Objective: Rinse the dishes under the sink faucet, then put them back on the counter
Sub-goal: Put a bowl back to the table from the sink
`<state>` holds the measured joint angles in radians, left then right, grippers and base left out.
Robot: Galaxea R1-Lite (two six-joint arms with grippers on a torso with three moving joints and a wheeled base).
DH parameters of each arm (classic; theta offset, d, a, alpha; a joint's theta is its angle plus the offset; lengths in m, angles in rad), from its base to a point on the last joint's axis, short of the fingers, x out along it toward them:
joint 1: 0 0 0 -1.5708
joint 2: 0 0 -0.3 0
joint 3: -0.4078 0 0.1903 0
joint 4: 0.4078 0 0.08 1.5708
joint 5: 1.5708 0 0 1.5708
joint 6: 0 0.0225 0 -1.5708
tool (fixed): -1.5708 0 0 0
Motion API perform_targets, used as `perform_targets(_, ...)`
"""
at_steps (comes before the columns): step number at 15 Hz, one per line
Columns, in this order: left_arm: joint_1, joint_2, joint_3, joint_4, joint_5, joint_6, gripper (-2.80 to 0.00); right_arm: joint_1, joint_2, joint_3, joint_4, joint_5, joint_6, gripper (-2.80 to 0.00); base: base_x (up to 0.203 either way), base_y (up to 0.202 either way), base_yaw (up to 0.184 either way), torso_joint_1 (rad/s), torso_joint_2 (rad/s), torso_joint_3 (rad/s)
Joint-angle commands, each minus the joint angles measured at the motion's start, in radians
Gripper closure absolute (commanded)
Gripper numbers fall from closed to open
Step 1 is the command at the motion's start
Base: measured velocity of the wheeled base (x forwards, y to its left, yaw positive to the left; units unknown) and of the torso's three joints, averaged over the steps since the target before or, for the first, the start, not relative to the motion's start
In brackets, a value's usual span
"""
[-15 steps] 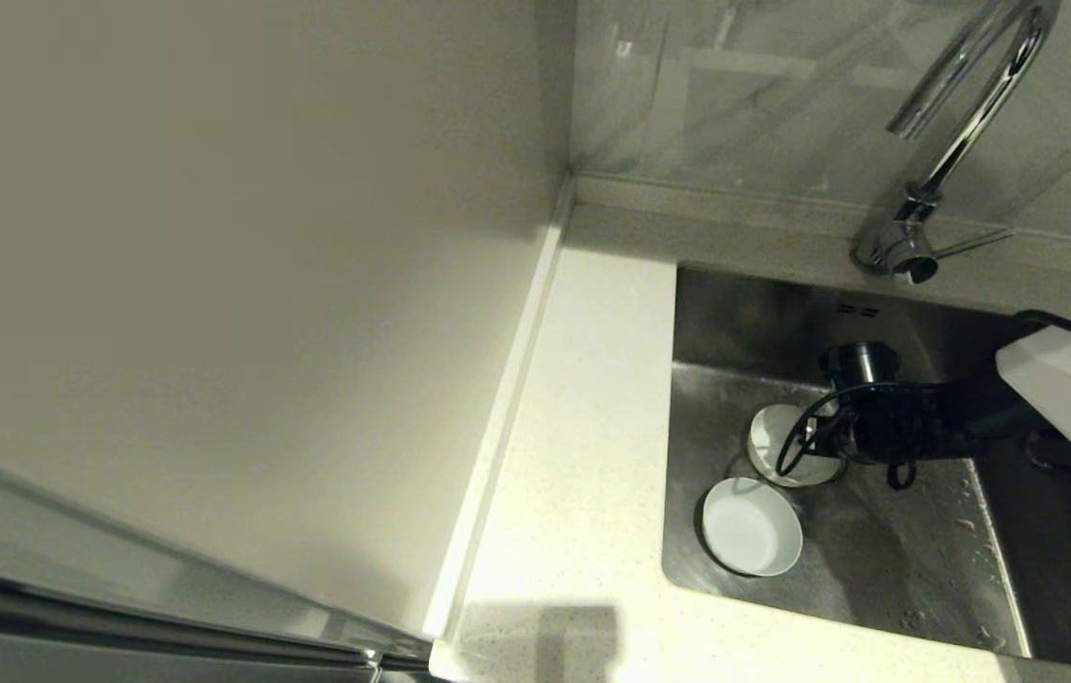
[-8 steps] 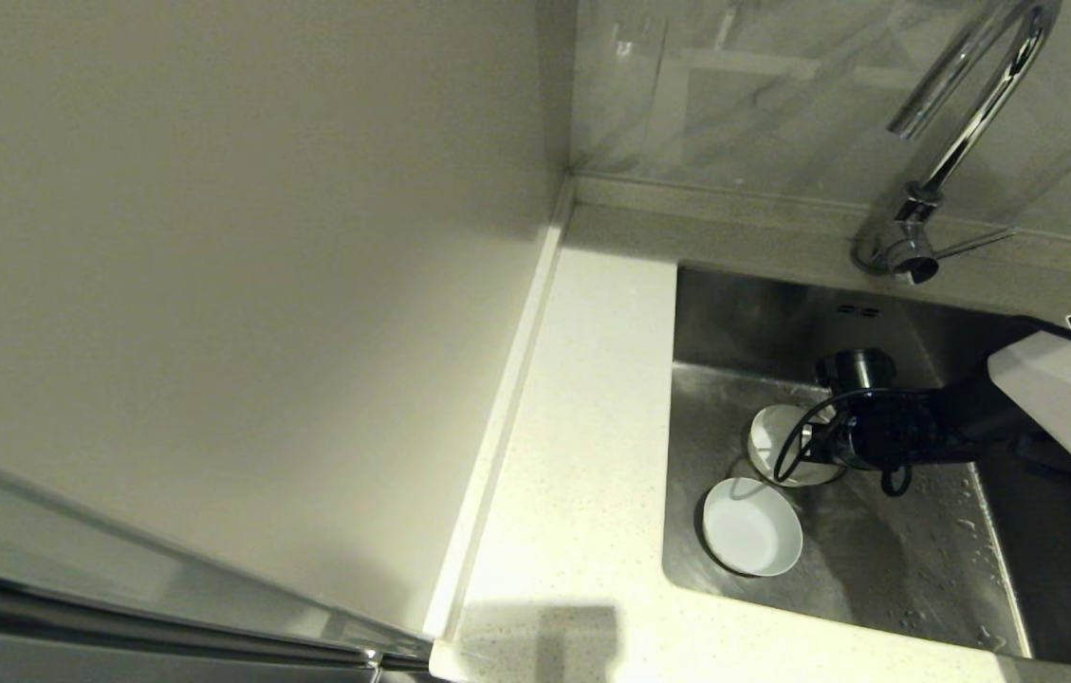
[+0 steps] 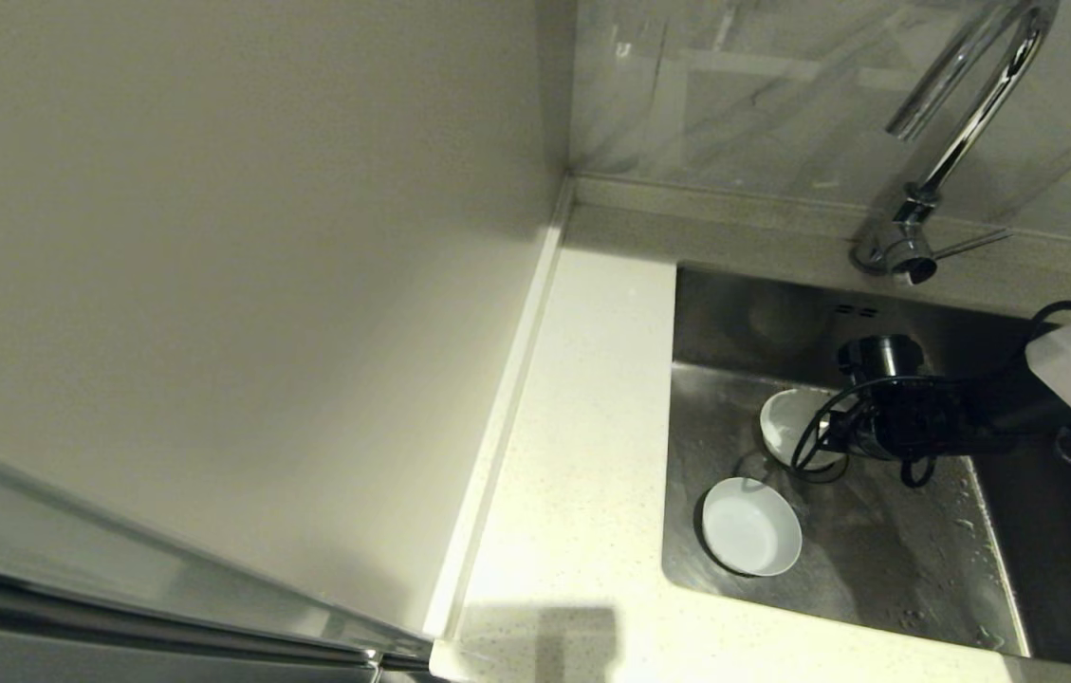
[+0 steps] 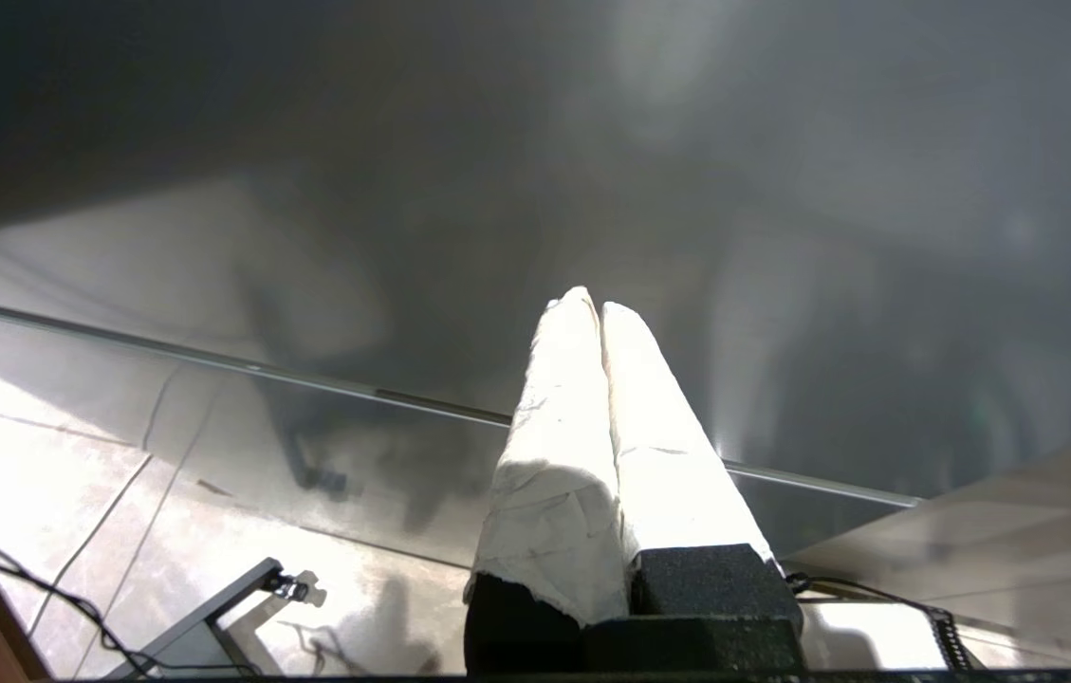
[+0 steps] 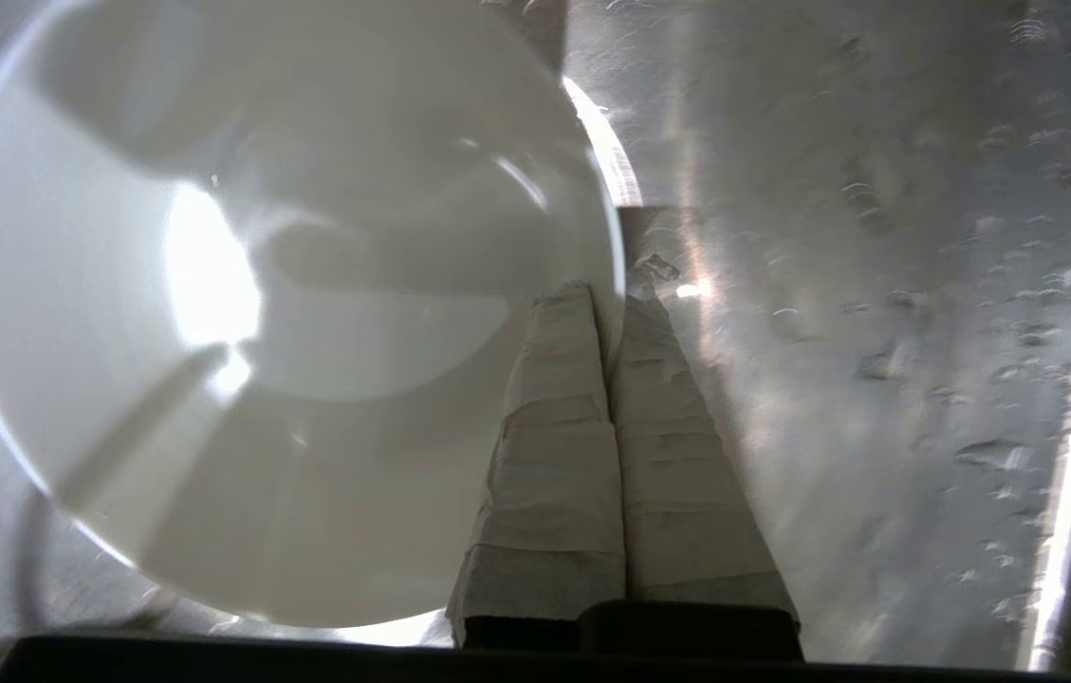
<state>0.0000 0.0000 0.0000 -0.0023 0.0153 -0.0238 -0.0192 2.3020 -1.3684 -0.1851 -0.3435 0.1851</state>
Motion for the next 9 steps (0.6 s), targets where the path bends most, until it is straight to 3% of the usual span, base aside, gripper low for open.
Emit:
perform_targets(1, 0.0, -0.003, 0.0, -0.001, 0.0, -0.001, 0.0, -0.011, -0.064, 0.019, -0.003, -0.005, -0.002, 0.0, 0.0, 0.0, 0.0, 0.0, 0.0, 0.0)
perform_targets(5, 0.0, -0.003, 0.0, -0.001, 0.0, -0.001, 0.0, -0.051, -0.29, 0.123, -0.001, -0.011, -0.059, 0.0, 0.0, 0.0, 0.0, 0.0, 0.0, 0.0)
perform_targets(9, 0.0, -0.003, 0.0, -0.001, 0.001, -0.001, 0.0, -0.138, -0.56, 0.377, 0.0, -0.009, -0.146, 0.0, 0.0, 0.0, 0.0, 0.0, 0.0, 0.0)
